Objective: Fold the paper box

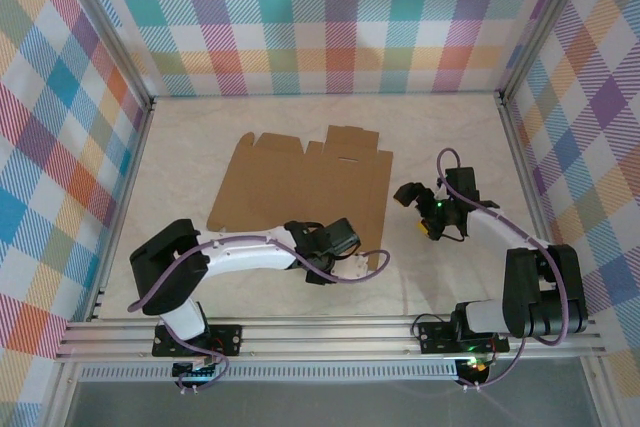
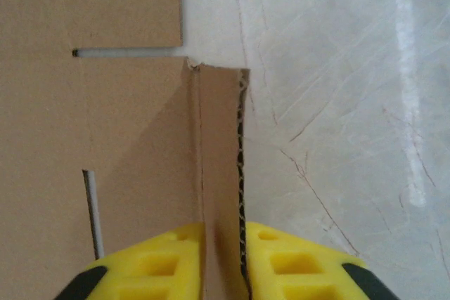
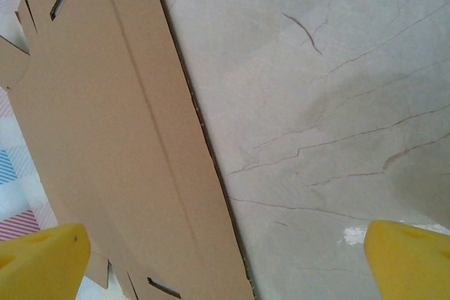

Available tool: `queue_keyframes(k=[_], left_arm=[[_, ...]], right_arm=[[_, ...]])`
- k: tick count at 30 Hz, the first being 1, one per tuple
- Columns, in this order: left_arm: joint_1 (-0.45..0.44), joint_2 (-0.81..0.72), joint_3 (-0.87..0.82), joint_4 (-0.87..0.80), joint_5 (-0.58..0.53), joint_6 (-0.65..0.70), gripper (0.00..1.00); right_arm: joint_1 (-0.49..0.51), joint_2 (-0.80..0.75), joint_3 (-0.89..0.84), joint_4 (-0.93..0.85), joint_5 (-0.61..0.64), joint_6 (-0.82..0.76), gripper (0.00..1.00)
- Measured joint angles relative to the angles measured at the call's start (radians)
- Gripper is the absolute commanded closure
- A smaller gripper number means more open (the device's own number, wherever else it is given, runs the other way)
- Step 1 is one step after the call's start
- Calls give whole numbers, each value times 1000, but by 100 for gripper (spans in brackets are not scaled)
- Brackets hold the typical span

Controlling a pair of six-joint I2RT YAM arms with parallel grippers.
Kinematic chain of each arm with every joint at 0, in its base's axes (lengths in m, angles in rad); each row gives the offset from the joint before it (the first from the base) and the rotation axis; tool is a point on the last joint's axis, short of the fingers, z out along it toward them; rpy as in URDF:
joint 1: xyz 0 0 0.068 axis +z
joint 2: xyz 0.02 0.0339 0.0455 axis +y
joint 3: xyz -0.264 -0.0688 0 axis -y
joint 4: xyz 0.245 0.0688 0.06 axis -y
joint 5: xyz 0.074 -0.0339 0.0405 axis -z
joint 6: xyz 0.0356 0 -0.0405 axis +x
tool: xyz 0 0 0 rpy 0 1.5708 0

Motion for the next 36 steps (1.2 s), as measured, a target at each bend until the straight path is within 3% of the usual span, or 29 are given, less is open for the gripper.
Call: queue_keyframes(k=[5,15,26,36], left_arm=[[0,-83,-94,108,-43,-16,100],[0,-229,-228,392,-85,-155,100],[0,-249,-249,472,-71,-200,100],[0,-256,-255,479,-59,-216,100]], right_arm=[[0,-8,-6,35,-1,14,2],[0,29,-22,292,-161,52,32],[6,161,12,458,-271,60,46],[55,303,135,499,-254,54,88]])
